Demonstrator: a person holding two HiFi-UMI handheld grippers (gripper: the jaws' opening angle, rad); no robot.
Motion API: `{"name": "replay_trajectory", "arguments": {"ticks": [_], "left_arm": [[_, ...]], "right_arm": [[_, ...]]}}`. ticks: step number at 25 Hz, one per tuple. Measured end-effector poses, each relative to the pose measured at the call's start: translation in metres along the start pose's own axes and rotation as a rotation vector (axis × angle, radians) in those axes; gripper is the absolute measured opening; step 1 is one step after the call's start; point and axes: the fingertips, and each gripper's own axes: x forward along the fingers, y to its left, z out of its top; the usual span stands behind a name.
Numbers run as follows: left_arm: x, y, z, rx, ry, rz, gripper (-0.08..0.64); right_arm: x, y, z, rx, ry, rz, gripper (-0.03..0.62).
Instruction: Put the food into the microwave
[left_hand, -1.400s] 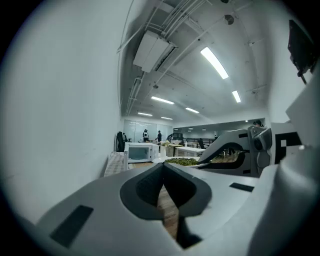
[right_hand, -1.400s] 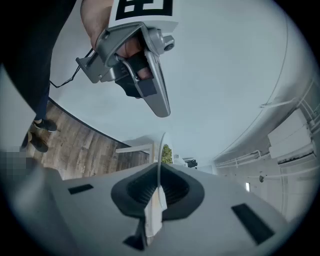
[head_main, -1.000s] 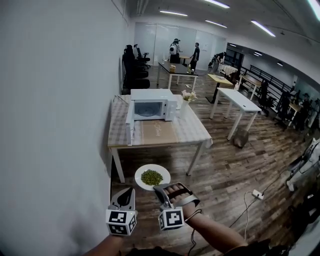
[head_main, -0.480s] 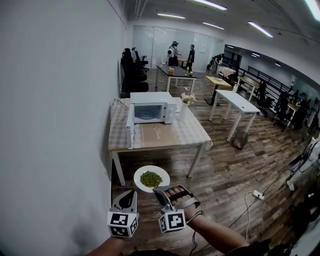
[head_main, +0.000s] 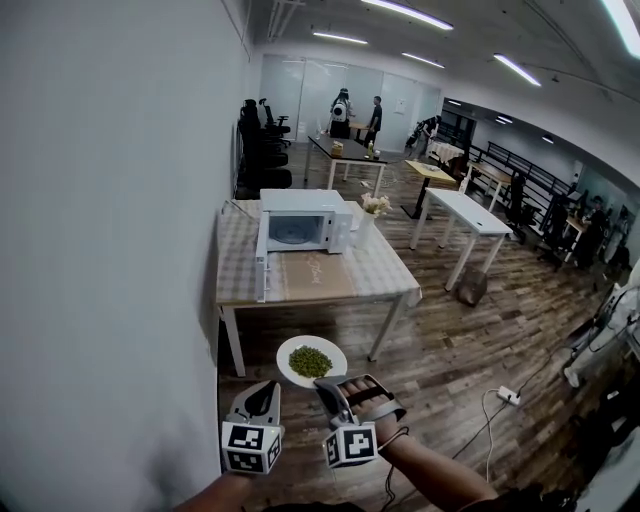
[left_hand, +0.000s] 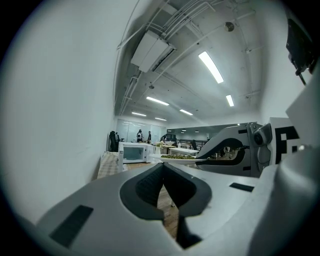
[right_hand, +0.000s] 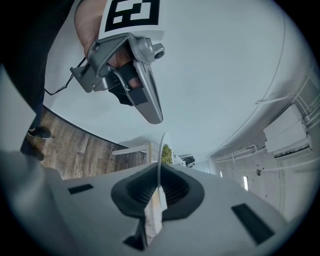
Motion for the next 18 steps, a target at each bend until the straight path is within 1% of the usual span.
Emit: {"name": "replay_trajectory", "arguments": {"ticks": [5,10,18], "left_arm": [[-0.004,0.009,-0.004,-0.016,-0.011,-0.005,0.009],[0.0,0.026,-0.012,-0.021,-0.004,0.012,0.009],[0.034,0.042,-0.006,0.007,-0.005,0.042,0.009]], "right_arm": [[-0.001,0.003,0.006,0.02,0.019,-0.011,0.017],[0.013,0.004,0.007,0.024,0.024,-0.008,0.017],[0.057,-0.016,-0.011,0.018,-0.01,-0.02,0.017]]}}
